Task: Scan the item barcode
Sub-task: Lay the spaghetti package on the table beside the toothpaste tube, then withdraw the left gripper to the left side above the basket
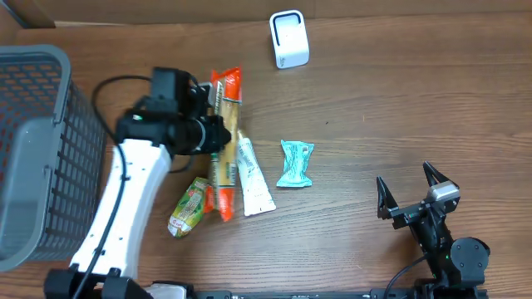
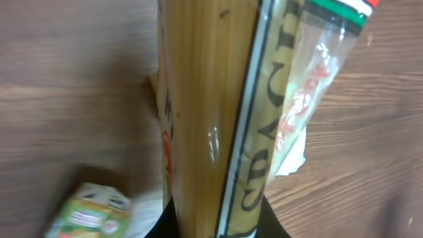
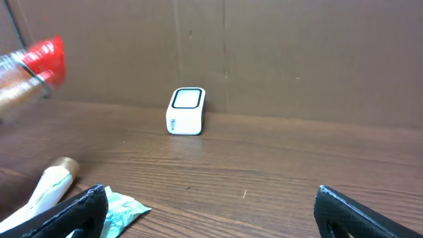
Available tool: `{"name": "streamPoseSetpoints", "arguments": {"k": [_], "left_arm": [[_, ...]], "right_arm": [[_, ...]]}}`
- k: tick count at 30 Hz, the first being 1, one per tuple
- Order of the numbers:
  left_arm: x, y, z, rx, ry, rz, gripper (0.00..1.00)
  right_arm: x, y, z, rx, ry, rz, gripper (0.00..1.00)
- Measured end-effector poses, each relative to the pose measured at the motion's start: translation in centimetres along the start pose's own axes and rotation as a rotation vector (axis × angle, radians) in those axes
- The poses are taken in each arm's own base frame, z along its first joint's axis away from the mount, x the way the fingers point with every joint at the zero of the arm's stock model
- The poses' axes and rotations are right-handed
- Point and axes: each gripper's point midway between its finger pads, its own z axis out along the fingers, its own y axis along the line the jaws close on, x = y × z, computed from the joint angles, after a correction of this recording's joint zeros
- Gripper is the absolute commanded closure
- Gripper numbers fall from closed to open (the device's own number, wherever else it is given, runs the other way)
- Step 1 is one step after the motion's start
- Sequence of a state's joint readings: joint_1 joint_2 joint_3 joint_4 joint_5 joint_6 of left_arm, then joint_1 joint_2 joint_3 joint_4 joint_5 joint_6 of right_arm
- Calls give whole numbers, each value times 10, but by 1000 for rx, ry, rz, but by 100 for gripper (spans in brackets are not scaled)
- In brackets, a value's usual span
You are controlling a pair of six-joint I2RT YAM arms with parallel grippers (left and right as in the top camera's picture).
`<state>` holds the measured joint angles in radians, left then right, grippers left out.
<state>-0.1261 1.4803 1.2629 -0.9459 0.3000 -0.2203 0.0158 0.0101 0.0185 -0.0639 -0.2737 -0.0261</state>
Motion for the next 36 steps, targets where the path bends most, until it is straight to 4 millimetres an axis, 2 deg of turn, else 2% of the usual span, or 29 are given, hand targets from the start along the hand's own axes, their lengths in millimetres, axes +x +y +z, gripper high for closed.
{"name": "streamPoseSetpoints", "arguments": {"k": [4,7,8,9,10,11,12,18,20,24,28,31,33,36], "left_arm": [[16,2,41,20,-3,-107,96],[31,10,57,16,14,-192,94],[34,12,61,14,18,-214,88],[37,14,63,11,22,-228,73],[40,15,65,8,29,-247,64],[42,16,66,7,34,-260,43],[43,16,66,8,36,-272,30],[38,0,54,74,44,-284,22],[21,-13,31,98,1,-238,18],[-13,-35,-35,95,-113,-107,10],[-33,-50,-115,40,-262,43,6],[-27,-53,-176,-18,-357,131,7],[-17,-50,-205,-45,-396,153,7],[-3,-43,-232,-78,-454,169,6]], "right_arm": [[0,0,0,0,-1,-1,0],[0,0,0,0,0,0,0],[0,0,0,0,0,0,0],[0,0,0,0,0,0,0],[0,0,0,0,-1,-1,0],[0,0,0,0,0,-1,0],[0,0,0,0,-1,-1,0],[0,0,0,0,0,-1,0],[0,0,0,-1,-1,-1,0],[0,0,0,0,0,0,0],[0,0,0,0,0,0,0],[0,0,0,-1,0,0,0],[0,0,0,0,-1,-1,0],[0,0,0,0,0,-1,0]]}}
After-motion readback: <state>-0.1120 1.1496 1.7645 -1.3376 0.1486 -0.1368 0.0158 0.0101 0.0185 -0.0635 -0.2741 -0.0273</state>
